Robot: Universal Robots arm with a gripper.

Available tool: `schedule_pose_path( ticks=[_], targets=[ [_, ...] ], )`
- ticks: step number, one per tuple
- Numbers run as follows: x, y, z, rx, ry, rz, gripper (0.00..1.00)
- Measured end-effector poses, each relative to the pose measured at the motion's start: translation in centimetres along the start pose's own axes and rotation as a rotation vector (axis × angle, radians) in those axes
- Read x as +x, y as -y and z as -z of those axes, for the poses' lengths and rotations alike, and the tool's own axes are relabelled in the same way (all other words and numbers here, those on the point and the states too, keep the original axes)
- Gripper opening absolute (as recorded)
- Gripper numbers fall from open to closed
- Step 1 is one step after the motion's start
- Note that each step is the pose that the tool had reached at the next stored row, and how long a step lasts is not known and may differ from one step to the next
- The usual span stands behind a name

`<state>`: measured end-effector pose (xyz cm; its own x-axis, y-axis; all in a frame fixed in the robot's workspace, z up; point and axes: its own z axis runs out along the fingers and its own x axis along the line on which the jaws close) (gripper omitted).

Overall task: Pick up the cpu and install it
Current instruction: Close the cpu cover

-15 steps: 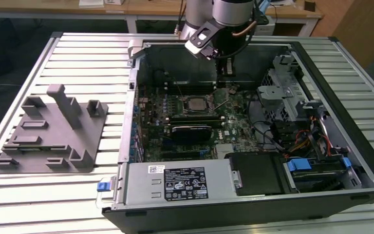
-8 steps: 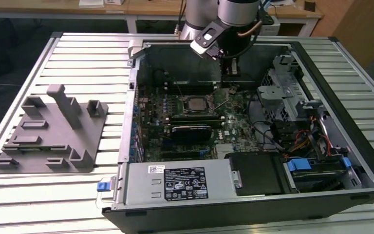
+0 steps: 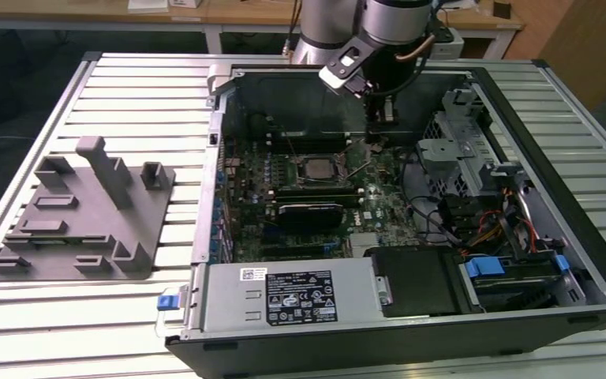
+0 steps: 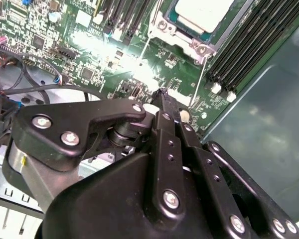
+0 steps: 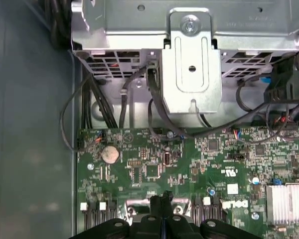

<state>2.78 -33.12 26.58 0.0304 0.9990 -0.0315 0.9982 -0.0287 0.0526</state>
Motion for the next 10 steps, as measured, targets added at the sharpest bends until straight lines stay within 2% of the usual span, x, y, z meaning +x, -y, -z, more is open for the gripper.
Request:
schedule_pose_path(
  ticks=[10],
  targets=[
    [0.1, -1.37, -0.71, 0.0019, 0.0004, -0.008, 0.11]
  ],
)
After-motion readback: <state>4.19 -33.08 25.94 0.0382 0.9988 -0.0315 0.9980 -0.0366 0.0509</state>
